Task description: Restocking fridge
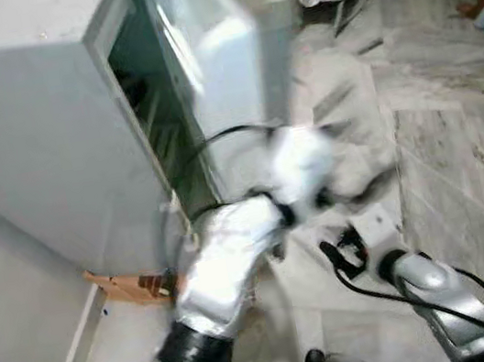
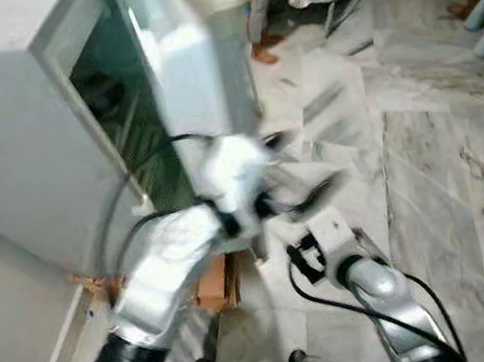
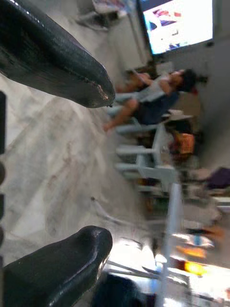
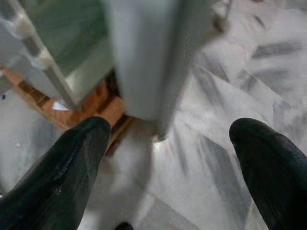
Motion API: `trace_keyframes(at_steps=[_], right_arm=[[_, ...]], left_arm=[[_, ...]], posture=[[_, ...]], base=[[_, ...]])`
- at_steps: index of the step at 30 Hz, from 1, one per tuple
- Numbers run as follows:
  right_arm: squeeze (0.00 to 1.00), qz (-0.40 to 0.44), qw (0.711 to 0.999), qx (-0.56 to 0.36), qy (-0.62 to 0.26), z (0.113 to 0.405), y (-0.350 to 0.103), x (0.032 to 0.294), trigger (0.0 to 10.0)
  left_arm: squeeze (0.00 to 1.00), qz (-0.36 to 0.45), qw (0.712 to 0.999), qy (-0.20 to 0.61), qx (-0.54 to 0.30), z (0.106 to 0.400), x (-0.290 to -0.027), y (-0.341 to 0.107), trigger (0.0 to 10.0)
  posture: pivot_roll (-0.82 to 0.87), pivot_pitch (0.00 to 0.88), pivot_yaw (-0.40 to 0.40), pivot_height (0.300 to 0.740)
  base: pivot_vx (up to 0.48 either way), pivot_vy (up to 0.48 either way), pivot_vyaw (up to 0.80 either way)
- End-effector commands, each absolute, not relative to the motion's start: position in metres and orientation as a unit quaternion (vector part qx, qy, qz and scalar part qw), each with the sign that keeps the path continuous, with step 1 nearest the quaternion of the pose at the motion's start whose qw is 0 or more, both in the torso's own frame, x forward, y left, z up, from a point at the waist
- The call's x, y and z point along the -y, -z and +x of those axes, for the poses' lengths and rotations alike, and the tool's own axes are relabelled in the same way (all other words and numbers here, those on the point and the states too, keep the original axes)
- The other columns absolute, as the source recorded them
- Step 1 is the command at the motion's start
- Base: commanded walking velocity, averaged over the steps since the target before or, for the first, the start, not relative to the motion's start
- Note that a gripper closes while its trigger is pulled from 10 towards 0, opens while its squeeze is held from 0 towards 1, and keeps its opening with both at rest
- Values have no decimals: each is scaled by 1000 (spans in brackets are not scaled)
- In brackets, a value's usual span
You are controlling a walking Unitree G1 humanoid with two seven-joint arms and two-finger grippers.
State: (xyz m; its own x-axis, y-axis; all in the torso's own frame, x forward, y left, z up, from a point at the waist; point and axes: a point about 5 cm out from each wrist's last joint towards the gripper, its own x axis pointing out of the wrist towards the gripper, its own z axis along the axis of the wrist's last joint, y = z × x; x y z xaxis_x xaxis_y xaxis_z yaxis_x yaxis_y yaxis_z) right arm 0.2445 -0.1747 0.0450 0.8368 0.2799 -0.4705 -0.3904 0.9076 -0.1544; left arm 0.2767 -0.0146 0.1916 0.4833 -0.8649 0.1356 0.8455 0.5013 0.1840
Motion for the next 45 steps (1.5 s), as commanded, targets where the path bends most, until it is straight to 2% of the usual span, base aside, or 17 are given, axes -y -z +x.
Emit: trace_keyframes(at_steps=[1,2,6,10,23,27,30,32,33,37,45], right_arm=[[0,-123,946,-244,-173,239,-40,181,10000],[0,-122,946,-246,-174,237,-39,181,10000],[0,-116,946,-247,-176,238,-38,179,10000],[0,-116,947,-243,-177,239,-38,177,10000],[0,-116,945,-243,-183,240,-38,177,10000],[0,-114,958,-211,-158,245,-47,178,10000],[0,-79,981,-136,-115,261,-75,173,10000],[0,-73,983,-126,-113,263,-79,171,10000],[0,-62,986,-105,-112,267,-86,165,10000],[0,-41,990,-70,-118,273,-97,155,10000],[0,-37,993,-47,-98,280,-105,165,10000]], left_arm=[[0,36,893,444,63,293,-9,-173,10000],[0,31,907,416,59,301,-21,-173,10000],[0,36,923,379,61,308,-41,-172,10000],[0,38,938,341,51,303,-62,-164,10000],[0,37,956,291,29,297,-90,-146,10000],[0,48,965,259,18,294,-111,-140,10000],[0,65,984,168,-15,283,-155,-123,10000],[0,69,986,148,-22,280,-164,-119,10000],[0,74,990,112,-36,274,-180,-113,10000],[0,89,993,51,-59,262,-206,-104,10000],[0,106,992,5,-71,243,-214,-101,10000]], posture=[[-63,145,16,740],[-60,145,17,740],[-53,143,19,740],[-52,143,19,740],[-43,142,12,740],[-42,139,16,740],[-30,138,16,740],[-30,138,16,740],[-22,138,16,740],[2,136,14,740],[48,146,23,740]], base=[[0,0,0],[0,0,0],[0,0,0],[0,-187,0],[0,-458,0],[0,-420,0],[0,-409,0],[0,-409,0],[0,-405,0],[142,-387,0],[376,-198,0]])
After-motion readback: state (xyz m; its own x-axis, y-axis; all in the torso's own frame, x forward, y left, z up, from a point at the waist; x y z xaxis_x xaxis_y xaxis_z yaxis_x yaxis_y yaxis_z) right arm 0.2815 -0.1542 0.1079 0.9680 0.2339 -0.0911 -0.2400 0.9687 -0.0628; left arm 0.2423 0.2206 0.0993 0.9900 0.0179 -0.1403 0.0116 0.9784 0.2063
